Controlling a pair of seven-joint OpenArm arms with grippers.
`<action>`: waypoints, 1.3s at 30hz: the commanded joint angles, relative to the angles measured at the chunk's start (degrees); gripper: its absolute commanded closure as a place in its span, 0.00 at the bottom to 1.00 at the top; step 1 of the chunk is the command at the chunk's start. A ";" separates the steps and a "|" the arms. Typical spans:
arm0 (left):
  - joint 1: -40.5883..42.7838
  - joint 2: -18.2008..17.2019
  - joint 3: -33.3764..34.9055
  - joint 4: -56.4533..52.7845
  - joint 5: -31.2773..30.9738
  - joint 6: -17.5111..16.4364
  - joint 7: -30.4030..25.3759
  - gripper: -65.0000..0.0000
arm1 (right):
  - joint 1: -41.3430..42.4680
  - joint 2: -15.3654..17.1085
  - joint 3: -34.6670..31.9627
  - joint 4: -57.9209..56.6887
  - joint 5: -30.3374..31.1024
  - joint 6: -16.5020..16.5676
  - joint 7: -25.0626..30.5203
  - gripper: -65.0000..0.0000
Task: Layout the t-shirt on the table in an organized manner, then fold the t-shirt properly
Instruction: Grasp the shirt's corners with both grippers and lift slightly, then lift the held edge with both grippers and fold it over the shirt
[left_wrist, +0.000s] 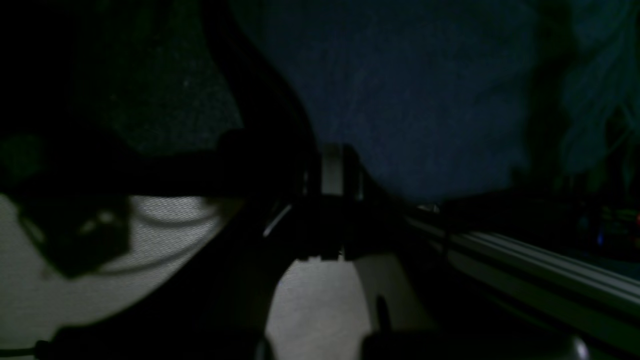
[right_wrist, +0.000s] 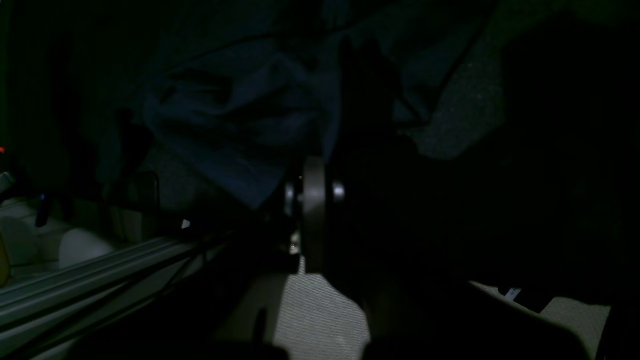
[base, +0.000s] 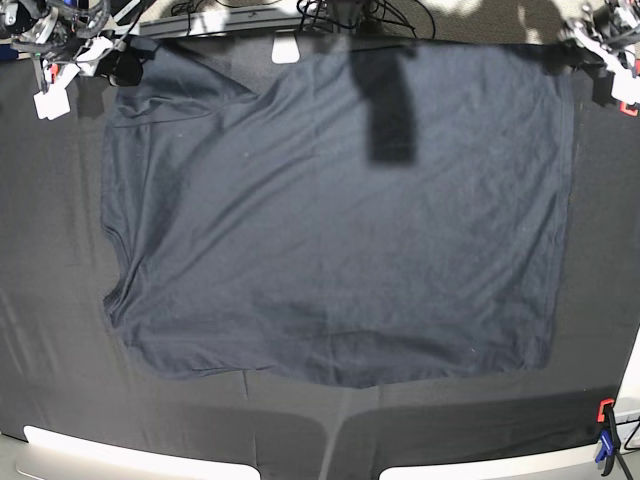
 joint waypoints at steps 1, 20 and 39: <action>0.55 -0.98 -0.48 0.52 -1.40 -0.36 -1.44 1.00 | -0.13 0.85 0.57 0.90 1.51 0.71 0.28 1.00; -1.20 -1.75 -13.09 1.44 -12.50 -0.36 0.15 1.00 | 4.20 10.16 0.57 0.90 13.40 0.71 0.28 1.00; -15.21 -1.73 0.15 1.29 7.21 -0.36 -19.12 1.00 | 27.87 10.14 -2.19 -1.14 2.29 0.71 4.31 1.00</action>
